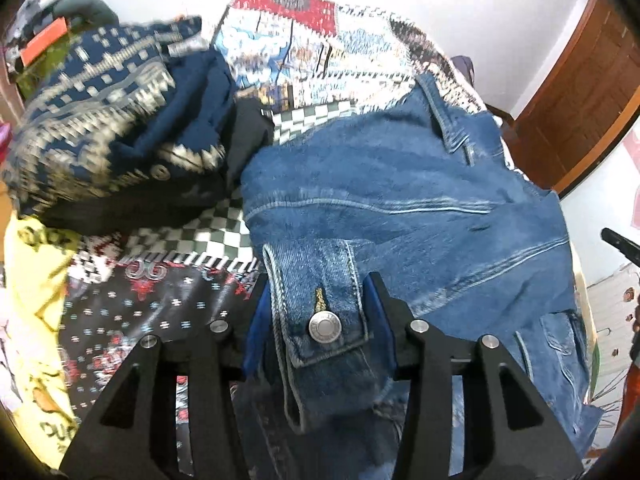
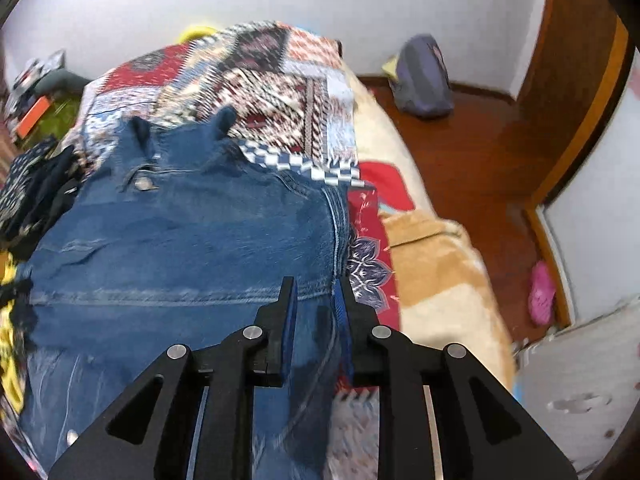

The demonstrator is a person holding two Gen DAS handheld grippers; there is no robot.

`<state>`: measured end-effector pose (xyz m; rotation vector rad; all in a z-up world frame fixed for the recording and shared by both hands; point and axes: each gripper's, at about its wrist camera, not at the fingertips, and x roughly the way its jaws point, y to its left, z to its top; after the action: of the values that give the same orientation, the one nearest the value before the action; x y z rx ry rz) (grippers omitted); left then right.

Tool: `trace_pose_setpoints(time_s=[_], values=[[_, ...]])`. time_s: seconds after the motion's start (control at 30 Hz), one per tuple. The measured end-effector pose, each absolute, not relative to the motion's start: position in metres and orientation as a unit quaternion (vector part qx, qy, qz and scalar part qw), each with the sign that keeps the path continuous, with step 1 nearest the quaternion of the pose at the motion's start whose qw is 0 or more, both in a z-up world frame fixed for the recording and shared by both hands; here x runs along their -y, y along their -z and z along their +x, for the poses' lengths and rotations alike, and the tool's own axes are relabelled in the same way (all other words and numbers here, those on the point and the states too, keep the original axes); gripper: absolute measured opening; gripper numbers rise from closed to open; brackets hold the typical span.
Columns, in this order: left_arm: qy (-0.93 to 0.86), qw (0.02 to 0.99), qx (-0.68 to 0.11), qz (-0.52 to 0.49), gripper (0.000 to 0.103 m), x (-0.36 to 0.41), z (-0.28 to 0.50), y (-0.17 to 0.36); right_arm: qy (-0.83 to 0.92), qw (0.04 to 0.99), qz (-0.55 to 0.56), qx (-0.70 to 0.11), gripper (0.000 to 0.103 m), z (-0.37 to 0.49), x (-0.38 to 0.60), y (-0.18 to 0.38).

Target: Fold large clothes

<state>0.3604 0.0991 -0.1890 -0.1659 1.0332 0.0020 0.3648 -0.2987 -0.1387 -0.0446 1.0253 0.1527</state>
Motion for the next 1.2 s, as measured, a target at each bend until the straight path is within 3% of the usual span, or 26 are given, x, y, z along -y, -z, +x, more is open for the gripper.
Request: trace_pose_setpoints(time_s=[0.07, 0.13, 0.2, 0.27, 0.3, 0.7, 0.97, 1.2], values=[[-0.009, 0.881, -0.471, -0.050, 0.045, -0.096, 0.348, 0.171, -0.076, 0.878, -0.031, -0.472, 0.029, 0.347, 0.298, 0.118], [-0.010, 0.891, -0.454, -0.019, 0.046, -0.092, 0.333, 0.153, -0.078, 0.886, -0.032, -0.455, 0.052, 0.333, 0.298, 0.104], [-0.005, 0.895, -0.447, 0.008, 0.052, -0.087, 0.316, 0.138, -0.084, 0.893, -0.026, -0.442, 0.060, 0.317, 0.299, 0.093], [0.000, 0.895, -0.445, 0.026, 0.066, -0.086, 0.302, 0.129, -0.094, 0.891, -0.017, -0.443, 0.061, 0.303, 0.301, 0.087], [0.006, 0.895, -0.446, 0.030, 0.066, -0.085, 0.293, 0.126, -0.099, 0.890, -0.013, -0.446, 0.061, 0.299, 0.301, 0.088], [0.026, 0.857, -0.515, -0.003, 0.066, -0.095, 0.233, 0.175, -0.108, 0.851, 0.001, -0.514, 0.061, 0.246, 0.297, 0.141], [0.043, 0.817, -0.569, -0.080, 0.066, -0.101, 0.207, 0.222, -0.094, 0.805, 0.021, -0.585, 0.061, 0.224, 0.305, 0.195], [0.069, 0.792, -0.585, -0.162, 0.067, -0.096, 0.200, 0.249, -0.100, 0.795, 0.053, -0.596, 0.061, 0.227, 0.316, 0.208]])
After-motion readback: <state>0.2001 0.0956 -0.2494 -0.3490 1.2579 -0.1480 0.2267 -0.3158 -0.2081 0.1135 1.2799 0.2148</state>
